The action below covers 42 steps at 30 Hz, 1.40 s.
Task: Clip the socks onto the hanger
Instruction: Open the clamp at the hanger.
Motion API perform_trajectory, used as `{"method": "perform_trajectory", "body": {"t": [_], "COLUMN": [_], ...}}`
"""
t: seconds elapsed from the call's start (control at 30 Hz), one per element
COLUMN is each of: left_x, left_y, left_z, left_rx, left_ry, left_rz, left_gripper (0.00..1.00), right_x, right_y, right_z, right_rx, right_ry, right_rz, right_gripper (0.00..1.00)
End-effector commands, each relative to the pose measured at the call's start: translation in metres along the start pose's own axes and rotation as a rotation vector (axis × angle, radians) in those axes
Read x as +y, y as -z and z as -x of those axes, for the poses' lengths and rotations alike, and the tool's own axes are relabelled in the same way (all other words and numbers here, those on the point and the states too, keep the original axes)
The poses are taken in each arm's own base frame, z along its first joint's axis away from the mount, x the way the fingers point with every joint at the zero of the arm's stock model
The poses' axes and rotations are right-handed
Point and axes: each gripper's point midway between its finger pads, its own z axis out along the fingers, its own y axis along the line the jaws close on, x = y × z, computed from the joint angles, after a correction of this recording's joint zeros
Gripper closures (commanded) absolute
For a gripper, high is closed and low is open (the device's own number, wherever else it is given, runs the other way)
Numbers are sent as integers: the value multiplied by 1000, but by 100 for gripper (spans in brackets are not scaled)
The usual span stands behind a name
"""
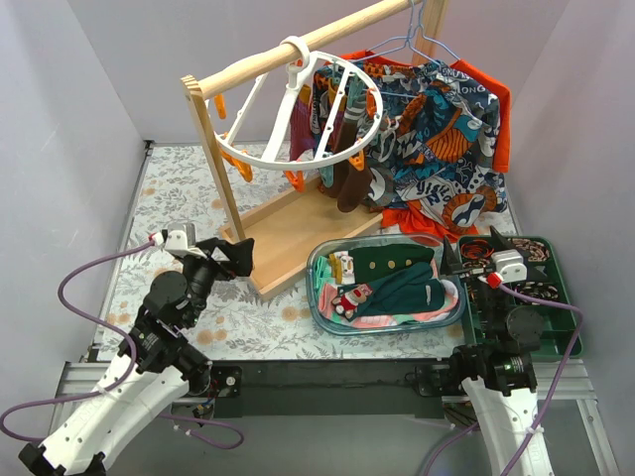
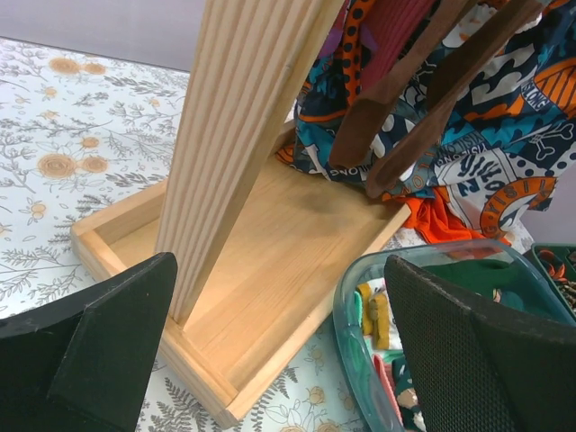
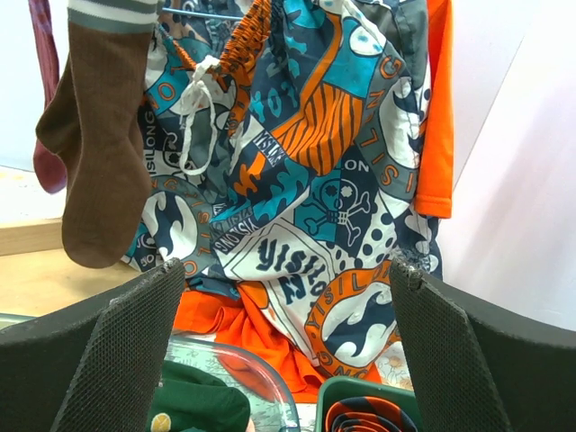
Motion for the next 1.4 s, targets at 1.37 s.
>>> {"method": "perform_trajectory", "body": {"t": [1.37], "left_x": [-3], "left_y": [-12], "left_z": [-27], "left_rx": [124], "left_ry": [-41], "left_rz": [-24], "left_gripper": [2], "right_x": [116], "right_y": [-188], "right_z": [113], "right_rx": [43], "right_ry": [2], "right_rz": [555], "right_gripper": [14]}}
